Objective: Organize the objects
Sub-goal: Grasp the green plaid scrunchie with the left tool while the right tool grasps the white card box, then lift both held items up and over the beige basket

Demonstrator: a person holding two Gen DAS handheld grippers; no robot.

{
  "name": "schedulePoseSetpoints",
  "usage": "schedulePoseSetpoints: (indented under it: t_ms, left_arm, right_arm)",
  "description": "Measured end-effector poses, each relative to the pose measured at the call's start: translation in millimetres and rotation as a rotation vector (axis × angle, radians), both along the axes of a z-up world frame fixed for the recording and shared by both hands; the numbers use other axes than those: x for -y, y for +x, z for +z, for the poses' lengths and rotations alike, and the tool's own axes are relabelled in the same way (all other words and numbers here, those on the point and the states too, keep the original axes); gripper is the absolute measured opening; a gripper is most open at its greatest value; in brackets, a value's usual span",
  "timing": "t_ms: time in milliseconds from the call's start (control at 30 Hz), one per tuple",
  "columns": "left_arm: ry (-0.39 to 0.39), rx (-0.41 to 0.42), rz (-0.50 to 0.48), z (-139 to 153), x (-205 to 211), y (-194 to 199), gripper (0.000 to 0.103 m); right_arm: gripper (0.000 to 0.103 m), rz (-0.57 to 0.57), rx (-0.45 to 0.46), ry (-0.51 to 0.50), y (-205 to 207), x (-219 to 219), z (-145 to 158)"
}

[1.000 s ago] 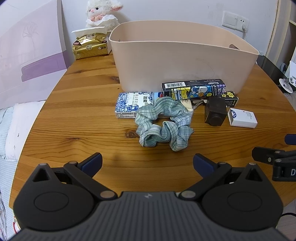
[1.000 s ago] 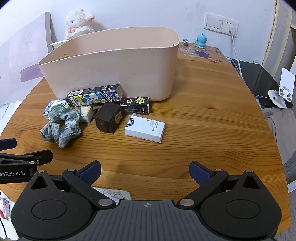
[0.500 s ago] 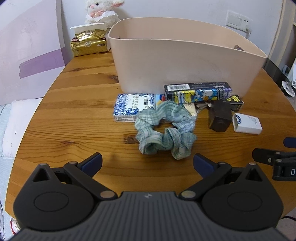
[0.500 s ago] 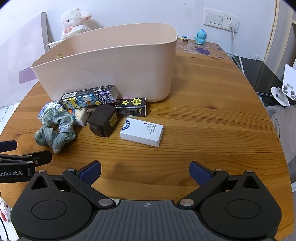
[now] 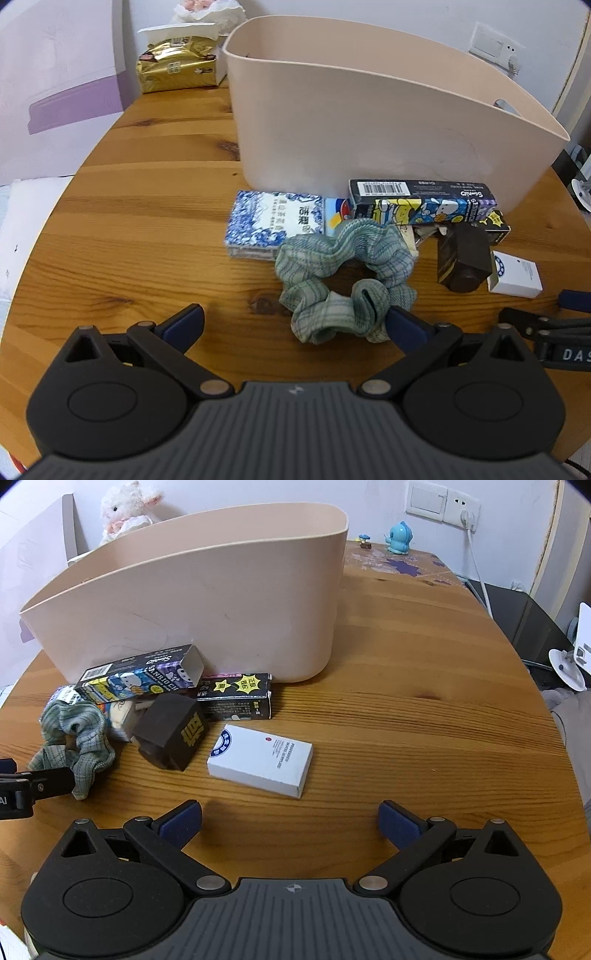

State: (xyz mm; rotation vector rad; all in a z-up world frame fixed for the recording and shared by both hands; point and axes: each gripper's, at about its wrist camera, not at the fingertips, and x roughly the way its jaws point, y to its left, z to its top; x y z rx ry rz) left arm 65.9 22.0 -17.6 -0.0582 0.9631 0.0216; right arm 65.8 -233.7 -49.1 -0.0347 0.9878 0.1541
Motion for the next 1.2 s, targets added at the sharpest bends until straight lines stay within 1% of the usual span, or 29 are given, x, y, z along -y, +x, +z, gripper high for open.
schedulePoseSetpoints:
  t_ms: [100, 200, 467, 533, 567, 600, 633, 667, 700, 733, 767, 800, 833, 933, 1000, 1100, 1200]
  left_arm:
    - [-0.004, 0.008, -0.021, -2, 2, 6, 0.103]
    - [-0.034, -0.002, -0.034, -8, 3, 13, 0.103]
    - [-0.027, 0.024, -0.075, -12, 6, 19, 0.103]
    - [-0.039, 0.042, -0.09, -10, 5, 17, 0.092]
    - [-0.047, 0.045, -0.096, -9, 5, 16, 0.09]
    - [-0.054, 0.05, -0.101, -8, 7, 13, 0.084]
    - [-0.057, 0.055, -0.108, -7, 7, 13, 0.077]
    - [-0.058, 0.063, -0.117, -6, 8, 12, 0.073]
    - [-0.062, 0.068, -0.123, -6, 8, 10, 0.065]
    - [-0.065, 0.073, -0.127, -5, 9, 10, 0.057]
    - [-0.068, 0.076, -0.134, -5, 9, 9, 0.054]
    - [-0.07, 0.077, -0.14, -4, 9, 9, 0.048]
    - [-0.071, 0.076, -0.145, -4, 9, 8, 0.04]
    - [-0.104, 0.069, -0.155, -2, 8, 5, 0.024]
    - [-0.104, 0.072, -0.155, -1, 8, 1, 0.022]
    - [-0.078, 0.101, -0.153, 7, 6, -5, 0.021]
    - [-0.07, 0.14, -0.163, 21, 3, -12, 0.02]
  right_arm:
    - [0.103, 0.013, 0.007, -0.002, 4, -5, -1]
    - [0.103, 0.02, 0.022, -0.026, 10, -13, -3]
    - [0.103, 0.023, 0.06, -0.037, 16, -24, -5]
    - [0.099, 0.022, 0.071, -0.033, 13, -23, -4]
    - [0.096, 0.023, 0.078, -0.032, 12, -23, -4]
    - [0.092, 0.024, 0.084, -0.03, 11, -22, -3]
    - [0.089, 0.022, 0.089, -0.026, 9, -21, -2]
    - [0.084, 0.02, 0.092, -0.019, 15, -17, -3]
    - [0.078, 0.016, 0.097, -0.017, 14, -16, -2]
    - [0.074, 0.015, 0.101, -0.018, 14, -15, -1]
    - [0.068, 0.018, 0.103, -0.017, 13, -14, -1]
    - [0.063, 0.02, 0.105, -0.018, 11, -15, 0]
    - [0.062, 0.026, 0.107, -0.02, 10, -16, 1]
    - [0.062, 0.035, 0.108, -0.031, 8, -17, 1]
    - [0.061, 0.036, 0.102, -0.03, 8, -15, 2]
    - [0.061, 0.029, 0.097, -0.018, 5, -11, 6]
    - [0.061, 0.016, 0.13, -0.003, 0, -5, 21]
